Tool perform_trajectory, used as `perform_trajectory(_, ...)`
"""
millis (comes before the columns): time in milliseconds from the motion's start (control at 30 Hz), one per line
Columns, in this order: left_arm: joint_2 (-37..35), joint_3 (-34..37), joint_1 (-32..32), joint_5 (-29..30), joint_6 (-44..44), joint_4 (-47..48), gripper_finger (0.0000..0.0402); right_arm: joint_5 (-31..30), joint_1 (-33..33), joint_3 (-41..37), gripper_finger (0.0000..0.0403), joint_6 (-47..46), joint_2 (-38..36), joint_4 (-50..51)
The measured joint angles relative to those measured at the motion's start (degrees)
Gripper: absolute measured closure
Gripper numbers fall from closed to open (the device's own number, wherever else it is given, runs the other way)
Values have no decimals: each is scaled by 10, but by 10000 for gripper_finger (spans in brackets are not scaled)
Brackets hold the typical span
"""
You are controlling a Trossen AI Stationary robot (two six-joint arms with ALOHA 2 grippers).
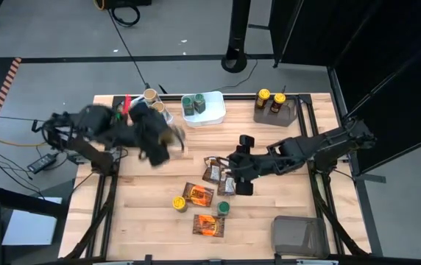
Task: Sort spices by type
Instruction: Put the gold seasoning bottle into the left white bin
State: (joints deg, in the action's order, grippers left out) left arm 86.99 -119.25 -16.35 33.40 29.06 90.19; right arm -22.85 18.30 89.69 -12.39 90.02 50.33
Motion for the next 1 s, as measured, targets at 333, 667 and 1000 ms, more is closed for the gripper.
perform_trajectory(333, -138, 207, 289, 31, -19, -12, 138, 0, -45, 0, 155, -9, 0, -4)
perform_trajectory(667, -200, 414, 520, -94, -153, -226, 138, 0, -89, 0, 155, -16, 0, -40)
perform_trajectory(1000, -182, 519, 652, -183, -207, -329, 138, 0, -99, 0, 154, -27, 0, -44)
